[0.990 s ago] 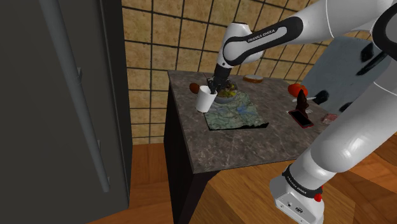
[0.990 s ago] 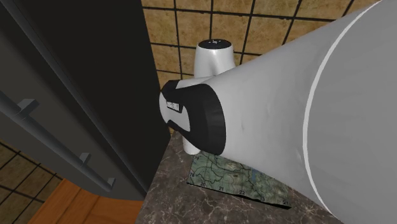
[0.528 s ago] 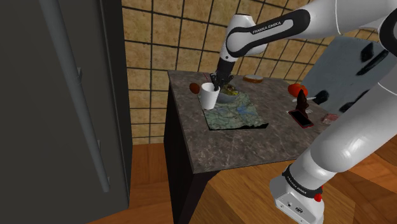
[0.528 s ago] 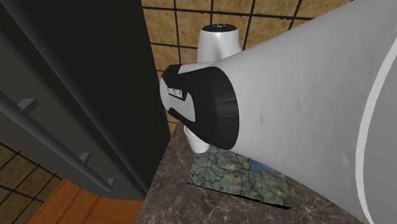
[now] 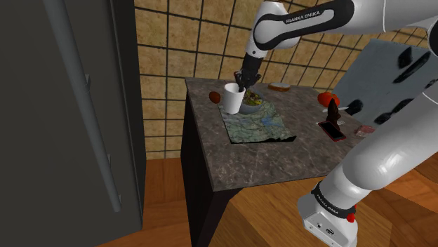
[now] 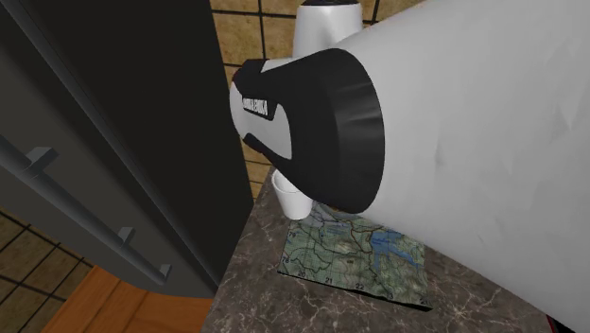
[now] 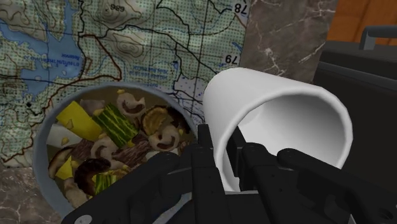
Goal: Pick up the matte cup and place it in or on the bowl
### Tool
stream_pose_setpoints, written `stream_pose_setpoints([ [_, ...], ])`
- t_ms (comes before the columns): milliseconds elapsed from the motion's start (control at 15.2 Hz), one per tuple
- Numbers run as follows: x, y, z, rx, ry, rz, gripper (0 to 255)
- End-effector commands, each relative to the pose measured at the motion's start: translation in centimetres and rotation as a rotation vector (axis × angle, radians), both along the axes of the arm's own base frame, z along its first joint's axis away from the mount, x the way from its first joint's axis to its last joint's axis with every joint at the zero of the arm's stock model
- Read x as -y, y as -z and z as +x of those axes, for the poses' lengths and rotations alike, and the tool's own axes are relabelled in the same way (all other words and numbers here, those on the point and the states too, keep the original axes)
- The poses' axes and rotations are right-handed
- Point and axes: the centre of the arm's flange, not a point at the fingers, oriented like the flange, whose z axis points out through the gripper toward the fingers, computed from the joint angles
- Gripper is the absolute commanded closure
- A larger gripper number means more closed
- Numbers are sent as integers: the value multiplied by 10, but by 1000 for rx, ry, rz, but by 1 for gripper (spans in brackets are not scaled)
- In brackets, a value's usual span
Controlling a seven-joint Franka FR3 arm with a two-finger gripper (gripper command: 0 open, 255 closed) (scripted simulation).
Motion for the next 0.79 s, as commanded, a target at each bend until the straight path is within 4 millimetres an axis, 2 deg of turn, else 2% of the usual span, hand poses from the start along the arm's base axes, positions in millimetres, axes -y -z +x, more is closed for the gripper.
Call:
stream_pose_setpoints([
  [0, 1, -10, 1, 0, 0, 0, 255],
  [726, 1, -68, 1, 0, 0, 0, 255],
])
